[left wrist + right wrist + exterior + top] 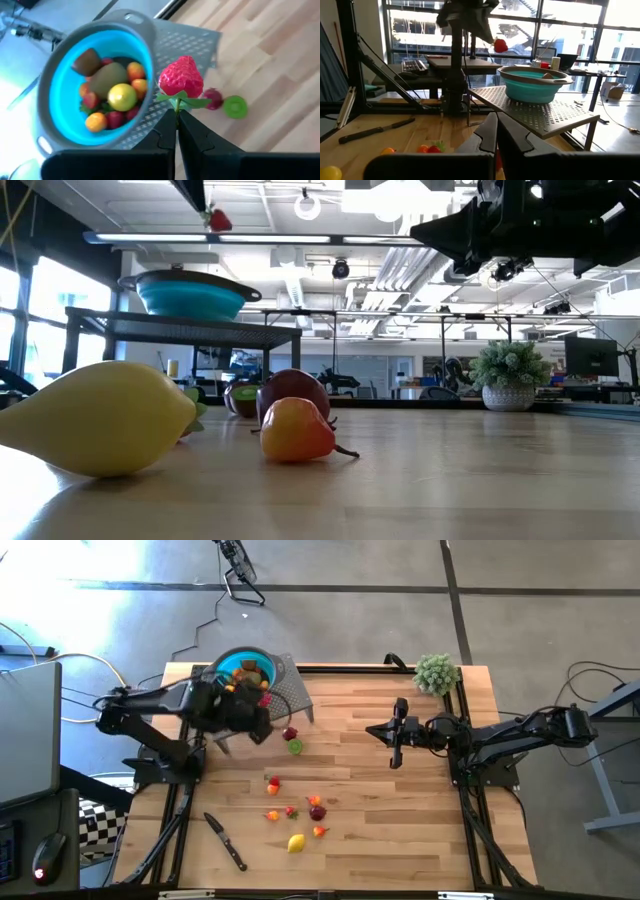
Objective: Pick & Place Fruit
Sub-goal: Put the red strawberry into the blue strainer bowl on the shelf
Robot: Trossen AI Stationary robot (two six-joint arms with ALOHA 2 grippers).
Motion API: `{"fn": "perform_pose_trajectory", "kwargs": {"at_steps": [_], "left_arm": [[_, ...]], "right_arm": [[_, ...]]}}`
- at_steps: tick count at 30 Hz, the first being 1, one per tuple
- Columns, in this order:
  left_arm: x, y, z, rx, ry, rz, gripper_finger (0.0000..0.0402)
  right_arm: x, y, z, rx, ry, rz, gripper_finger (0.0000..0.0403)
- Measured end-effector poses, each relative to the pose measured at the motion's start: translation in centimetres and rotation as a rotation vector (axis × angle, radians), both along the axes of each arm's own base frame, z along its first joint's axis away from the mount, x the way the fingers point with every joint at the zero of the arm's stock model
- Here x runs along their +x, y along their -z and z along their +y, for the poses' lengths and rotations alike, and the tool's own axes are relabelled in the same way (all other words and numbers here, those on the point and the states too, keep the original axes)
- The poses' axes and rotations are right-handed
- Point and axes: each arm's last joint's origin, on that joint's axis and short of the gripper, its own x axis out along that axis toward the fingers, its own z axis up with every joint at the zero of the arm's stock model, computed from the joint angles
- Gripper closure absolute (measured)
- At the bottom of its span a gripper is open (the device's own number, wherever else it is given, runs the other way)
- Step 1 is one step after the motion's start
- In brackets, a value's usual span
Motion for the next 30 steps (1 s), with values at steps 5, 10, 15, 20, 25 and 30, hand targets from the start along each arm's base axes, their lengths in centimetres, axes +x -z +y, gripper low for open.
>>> {"fn": "perform_pose_trajectory", "kwargs": {"at_steps": [5, 10, 15, 20, 25, 30], "left_arm": [[-0.2, 0.0, 2.9, -0.01, -0.083, 0.035, 0.0398], [-0.7, 0.0, 5.5, -0.03, -0.158, 0.062, 0.0398], [-1.3, 0.1, 7.6, -0.033, -0.234, 0.079, 0.0398], [-1.9, 0.1, 9.1, -0.034, -0.289, 0.092, 0.0398], [-2.1, 0.1, 9.6, -0.045, -0.323, 0.082, 0.0398], [-2.0, 0.2, 9.6, -0.05, -0.337, 0.075, 0.0398]], "right_arm": [[0.0, 0.0, 0.0, -0.002, 0.001, 0.0, 0.04], [0.0, 0.0, 0.0, -0.002, 0.001, 0.001, 0.04], [0.0, 0.0, 0.0, -0.003, 0.001, 0.0, 0.04], [0.0, 0.0, 0.0, -0.003, 0.0, 0.0, 0.04], [0.0, 0.0, 0.0, -0.003, 0.0, 0.0, 0.04], [0.0, 0.0, 0.0, -0.003, 0.001, 0.0, 0.04]]}}
